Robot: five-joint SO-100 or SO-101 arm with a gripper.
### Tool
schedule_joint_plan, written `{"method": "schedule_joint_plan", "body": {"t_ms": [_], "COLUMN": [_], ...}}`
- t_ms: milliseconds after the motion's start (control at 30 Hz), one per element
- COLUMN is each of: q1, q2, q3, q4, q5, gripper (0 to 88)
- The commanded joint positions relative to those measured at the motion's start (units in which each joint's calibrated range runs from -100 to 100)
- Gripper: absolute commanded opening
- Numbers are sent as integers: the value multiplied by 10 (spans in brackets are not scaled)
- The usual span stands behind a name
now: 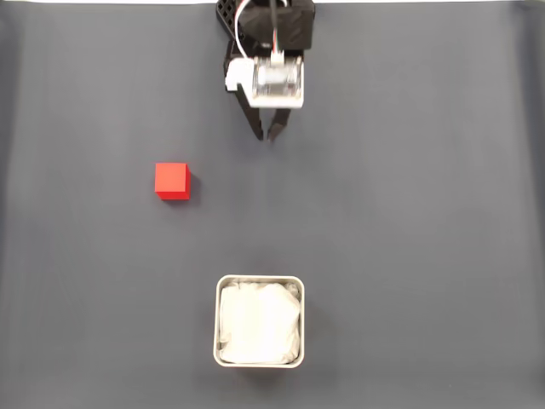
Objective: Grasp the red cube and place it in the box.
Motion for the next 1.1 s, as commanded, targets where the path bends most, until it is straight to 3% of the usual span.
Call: {"method": "schedule_joint_plan", "body": {"t_ms": [0,400,633,1067], "q1": [-11,-6,48,192], "q2": [110,335,392,446], "q3": [-204,-614,-679,-694], "q4": [-24,84,157,182], "q5": [-11,4,19,38], "gripper": [0,0,0,0]}}
